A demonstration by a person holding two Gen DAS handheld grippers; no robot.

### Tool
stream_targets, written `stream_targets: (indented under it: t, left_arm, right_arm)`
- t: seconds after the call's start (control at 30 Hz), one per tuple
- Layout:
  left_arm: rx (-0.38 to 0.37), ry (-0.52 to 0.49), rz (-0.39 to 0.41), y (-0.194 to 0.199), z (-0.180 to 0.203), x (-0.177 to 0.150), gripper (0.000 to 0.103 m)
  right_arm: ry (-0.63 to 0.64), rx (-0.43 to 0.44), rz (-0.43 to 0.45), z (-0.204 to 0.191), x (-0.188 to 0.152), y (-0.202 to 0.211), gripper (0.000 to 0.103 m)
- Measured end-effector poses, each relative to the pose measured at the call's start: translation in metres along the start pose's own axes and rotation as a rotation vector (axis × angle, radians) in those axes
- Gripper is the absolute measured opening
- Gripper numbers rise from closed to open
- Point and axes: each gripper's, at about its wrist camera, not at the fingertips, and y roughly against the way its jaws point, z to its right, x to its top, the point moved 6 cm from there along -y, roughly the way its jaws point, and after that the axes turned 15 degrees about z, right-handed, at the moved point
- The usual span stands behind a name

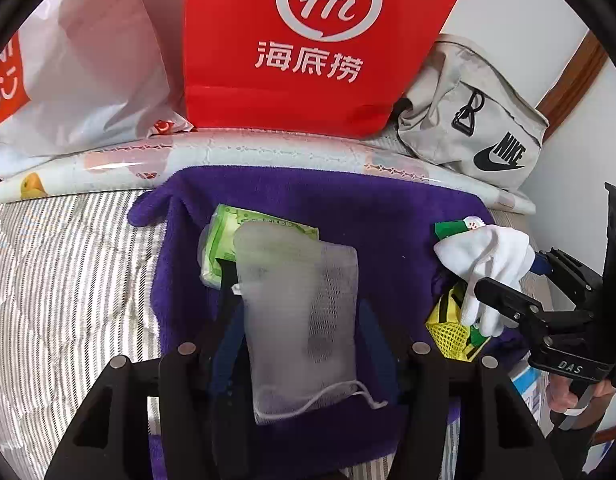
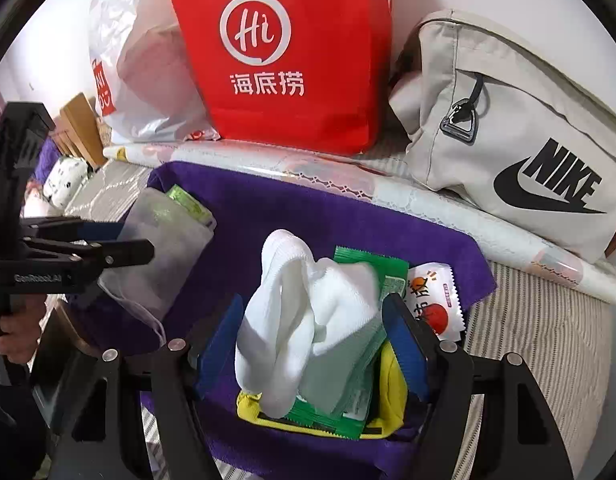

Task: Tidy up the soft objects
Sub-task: 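Release the gloves onto the yellow bag with right while left drops the mesh bag on the towel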

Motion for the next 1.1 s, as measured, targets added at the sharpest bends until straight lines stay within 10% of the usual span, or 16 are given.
stream_targets:
  t: [0.5,1.1]
  left_arm:
    - [-0.01,-0.022,0.057,0.059,0.003,-0.016,0.062]
    - [-0.108,-0.199,0.117,0.154,0.068,-0.104,0.061]
  right_arm:
    - [-0.005,-0.052,0.093,-0.008,0.008,0.066,0.072]
    - [-0.066,0.014,0.132,-0.059,-0.072,0.165,0.072]
